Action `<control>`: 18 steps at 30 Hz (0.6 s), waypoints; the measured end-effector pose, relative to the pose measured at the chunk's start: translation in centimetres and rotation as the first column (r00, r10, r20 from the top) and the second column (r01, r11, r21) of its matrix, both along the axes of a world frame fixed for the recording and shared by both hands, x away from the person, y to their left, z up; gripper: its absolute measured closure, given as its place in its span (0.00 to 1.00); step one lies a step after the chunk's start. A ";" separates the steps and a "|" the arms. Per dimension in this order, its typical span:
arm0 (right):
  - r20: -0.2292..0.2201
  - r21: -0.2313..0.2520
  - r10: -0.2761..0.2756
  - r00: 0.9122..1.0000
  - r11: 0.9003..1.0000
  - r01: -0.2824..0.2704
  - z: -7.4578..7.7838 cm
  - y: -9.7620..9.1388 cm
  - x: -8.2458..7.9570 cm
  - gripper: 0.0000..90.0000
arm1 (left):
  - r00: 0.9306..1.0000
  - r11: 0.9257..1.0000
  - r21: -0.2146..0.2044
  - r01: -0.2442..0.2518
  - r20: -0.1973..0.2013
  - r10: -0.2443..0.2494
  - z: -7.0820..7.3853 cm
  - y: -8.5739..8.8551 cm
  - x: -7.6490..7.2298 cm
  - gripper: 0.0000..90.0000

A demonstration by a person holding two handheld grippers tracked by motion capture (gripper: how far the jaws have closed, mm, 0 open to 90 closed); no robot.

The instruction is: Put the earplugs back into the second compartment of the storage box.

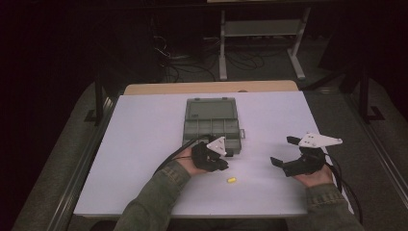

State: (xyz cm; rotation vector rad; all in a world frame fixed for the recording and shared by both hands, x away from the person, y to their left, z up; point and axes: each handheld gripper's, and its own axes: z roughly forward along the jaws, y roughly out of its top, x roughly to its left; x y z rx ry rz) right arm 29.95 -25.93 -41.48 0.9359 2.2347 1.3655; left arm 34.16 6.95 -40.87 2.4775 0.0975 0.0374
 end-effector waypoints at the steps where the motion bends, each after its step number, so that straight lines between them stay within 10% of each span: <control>1: 0.000 -0.001 0.001 1.000 1.000 -0.001 0.0 0.0 0.0 0.00 | 1.000 1.000 -0.005 -0.003 0.002 0.003 0.2 0.1 0.1 0.93; 18: 0.000 0.000 0.002 1.000 1.000 -0.002 0.0 0.0 0.0 0.00 | 0.999 0.999 -0.040 -0.026 0.023 0.027 4.6 2.2 2.1 0.93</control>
